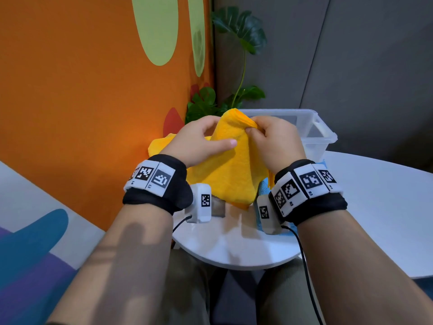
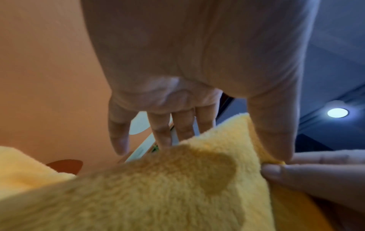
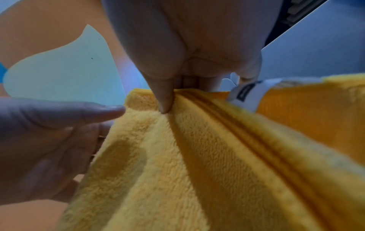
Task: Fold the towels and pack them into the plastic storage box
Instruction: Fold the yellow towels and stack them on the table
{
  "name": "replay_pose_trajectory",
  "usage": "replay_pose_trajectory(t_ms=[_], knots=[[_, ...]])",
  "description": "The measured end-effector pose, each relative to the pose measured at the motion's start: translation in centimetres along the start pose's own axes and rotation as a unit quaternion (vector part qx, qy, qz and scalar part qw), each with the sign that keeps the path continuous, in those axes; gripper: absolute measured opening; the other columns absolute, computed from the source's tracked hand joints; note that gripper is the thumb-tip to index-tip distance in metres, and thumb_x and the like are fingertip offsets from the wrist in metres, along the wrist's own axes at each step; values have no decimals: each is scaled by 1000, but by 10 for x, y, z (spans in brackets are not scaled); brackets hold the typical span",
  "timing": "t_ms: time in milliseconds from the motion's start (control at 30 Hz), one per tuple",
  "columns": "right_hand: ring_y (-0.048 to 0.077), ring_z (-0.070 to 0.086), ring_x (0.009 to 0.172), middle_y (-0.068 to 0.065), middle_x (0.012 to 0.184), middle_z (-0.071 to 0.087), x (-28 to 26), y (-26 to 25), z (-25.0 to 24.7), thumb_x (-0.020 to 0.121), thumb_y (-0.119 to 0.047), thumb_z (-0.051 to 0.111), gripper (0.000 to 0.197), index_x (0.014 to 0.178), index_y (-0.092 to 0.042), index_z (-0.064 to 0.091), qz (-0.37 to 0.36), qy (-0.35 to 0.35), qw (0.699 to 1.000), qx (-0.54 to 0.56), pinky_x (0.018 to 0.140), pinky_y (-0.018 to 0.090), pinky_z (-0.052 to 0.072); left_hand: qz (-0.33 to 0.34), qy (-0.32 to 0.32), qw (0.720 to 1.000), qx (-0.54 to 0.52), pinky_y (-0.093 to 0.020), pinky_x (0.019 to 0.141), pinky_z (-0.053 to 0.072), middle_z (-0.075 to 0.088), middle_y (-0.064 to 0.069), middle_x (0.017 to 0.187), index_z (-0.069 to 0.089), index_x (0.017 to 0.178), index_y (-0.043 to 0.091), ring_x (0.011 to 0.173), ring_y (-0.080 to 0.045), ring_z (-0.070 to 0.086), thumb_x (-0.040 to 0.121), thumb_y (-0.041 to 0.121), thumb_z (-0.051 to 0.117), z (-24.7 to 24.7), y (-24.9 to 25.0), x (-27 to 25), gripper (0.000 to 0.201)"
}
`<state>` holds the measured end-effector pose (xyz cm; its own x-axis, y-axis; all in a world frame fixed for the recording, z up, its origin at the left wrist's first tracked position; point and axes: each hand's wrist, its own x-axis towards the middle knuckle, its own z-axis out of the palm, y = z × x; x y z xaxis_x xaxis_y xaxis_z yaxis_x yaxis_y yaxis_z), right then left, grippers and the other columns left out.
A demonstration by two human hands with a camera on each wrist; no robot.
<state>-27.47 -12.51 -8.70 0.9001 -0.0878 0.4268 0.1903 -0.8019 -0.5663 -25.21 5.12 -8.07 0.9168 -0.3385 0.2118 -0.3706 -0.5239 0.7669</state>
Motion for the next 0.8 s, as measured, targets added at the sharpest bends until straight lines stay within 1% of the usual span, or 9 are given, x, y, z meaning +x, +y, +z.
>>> replay_pose_trajectory(t_ms=[100,167,300,400,467,533,633,700,800], knots=[[22,59,89,-4,87,65,-1,-2,-1,95,-32,45,20,95,-26,65,-20,-10,1000,6,88,50,45,13,-12,999,50,-44,86,51,69,-4,102,64,107,13,94,-19,64,91,28,64,4,6,1,22],[20,58,90,-6,91,64,-3,-1,-1,95,-33,47,18,99,-27,62,-25,-10,1000,5,89,51,45,14,-10,998,55,-48,84,51,69,-10,97,64,99,7,89,-25,64,95,24,58,4,6,0,19],[19,58,99,-7,103,63,-5,7,0,90,-32,55,22,112,-30,55,25,-64,997,-26,92,50,45,13,6,999,49,-50,86,50,69,-10,96,66,95,9,90,-26,64,96,21,57,-4,3,-3,15],[24,58,98,-3,99,62,-8,15,2,89,-24,54,15,103,-30,54,81,-126,985,-90,92,48,46,12,17,999,45,-48,86,50,69,-9,96,66,95,11,91,-25,63,95,20,56,-11,1,-5,13],[25,57,95,-1,96,61,-9,18,3,90,-20,48,11,94,-30,50,112,-134,979,-101,92,47,46,13,20,999,45,-45,87,49,68,-9,98,67,97,11,92,-24,62,95,17,56,-15,0,-5,12],[26,55,90,0,90,59,-9,19,4,93,-19,43,11,97,-27,48,136,-122,979,-91,92,48,45,8,21,999,44,-44,86,48,68,-9,96,67,96,12,90,-23,62,95,16,56,-17,-2,-6,12],[28,54,88,2,85,54,-8,20,4,96,-18,39,19,112,-20,49,154,-86,981,-77,90,49,45,-24,14,999,19,-50,88,50,69,-11,98,66,99,9,91,-27,64,96,20,55,-18,-6,-7,16],[27,53,85,5,90,55,-8,21,3,98,-20,39,23,118,-14,48,155,-52,985,-54,81,41,46,-42,9,999,-3,-53,89,50,70,-11,101,65,102,7,93,-28,66,97,22,55,-18,-8,-7,19],[21,46,81,2,87,50,-7,23,1,99,-25,42,25,117,-9,50,155,-9,988,-13,68,30,34,-55,12,998,-32,-54,90,50,70,-11,102,65,105,8,94,-29,66,98,23,54,-18,-10,-6,20]])
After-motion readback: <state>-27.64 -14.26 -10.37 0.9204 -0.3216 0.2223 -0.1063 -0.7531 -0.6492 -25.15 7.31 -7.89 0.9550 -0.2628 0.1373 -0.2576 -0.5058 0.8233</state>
